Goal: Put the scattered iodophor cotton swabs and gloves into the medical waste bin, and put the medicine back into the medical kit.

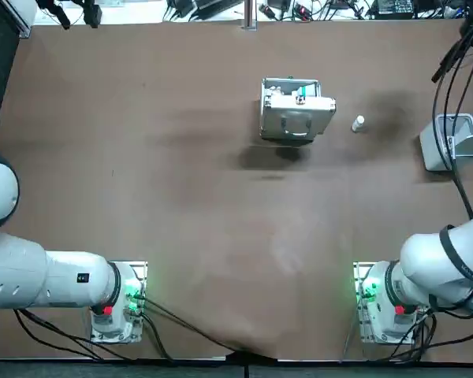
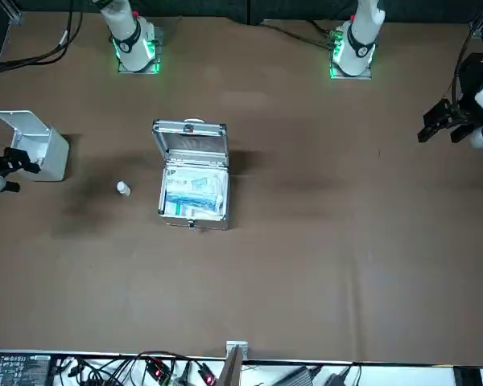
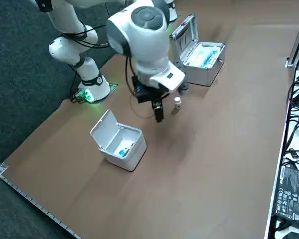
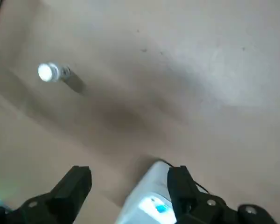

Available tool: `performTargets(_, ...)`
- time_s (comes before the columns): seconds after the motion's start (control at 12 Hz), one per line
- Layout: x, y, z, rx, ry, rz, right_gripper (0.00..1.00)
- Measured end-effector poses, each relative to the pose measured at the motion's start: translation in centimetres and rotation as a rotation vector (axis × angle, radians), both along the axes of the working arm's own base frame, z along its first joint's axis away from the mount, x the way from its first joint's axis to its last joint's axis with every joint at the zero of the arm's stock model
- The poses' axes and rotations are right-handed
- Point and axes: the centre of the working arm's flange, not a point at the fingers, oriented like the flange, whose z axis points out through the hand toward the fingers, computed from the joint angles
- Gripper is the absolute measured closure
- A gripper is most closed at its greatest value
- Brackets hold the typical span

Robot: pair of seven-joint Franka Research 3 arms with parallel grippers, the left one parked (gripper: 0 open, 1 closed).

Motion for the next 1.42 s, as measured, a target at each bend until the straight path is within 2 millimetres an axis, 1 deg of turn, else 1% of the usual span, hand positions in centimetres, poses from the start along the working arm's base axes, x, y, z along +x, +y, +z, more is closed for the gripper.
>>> performTargets(0.33, 1.4, 4.7, 1.2, -0.030, 0.000, -0.101, 0.00)
performTargets(0.67, 2.0, 10.3, 3.4, -0.075, 0.007, -0.247, 0.00)
performTargets(0.75, 1.9, 11.9, 3.8, -0.086, 0.008, -0.282, 0.00)
performTargets(0.83, 1.6, 14.9, 4.2, -0.107, 0.017, -0.348, 0.00)
performTargets(1.0, 1.1, 17.6, 4.3, -0.126, 0.029, -0.401, 0.00)
performTargets(1.17, 0.5, 19.8, 4.1, -0.143, 0.039, -0.447, 0.00)
performTargets(1.33, -0.1, 21.6, 3.1, -0.153, 0.024, -0.483, 0.00)
performTargets(1.42, -0.5, 22.3, 2.2, -0.153, 0.008, -0.494, 0.00)
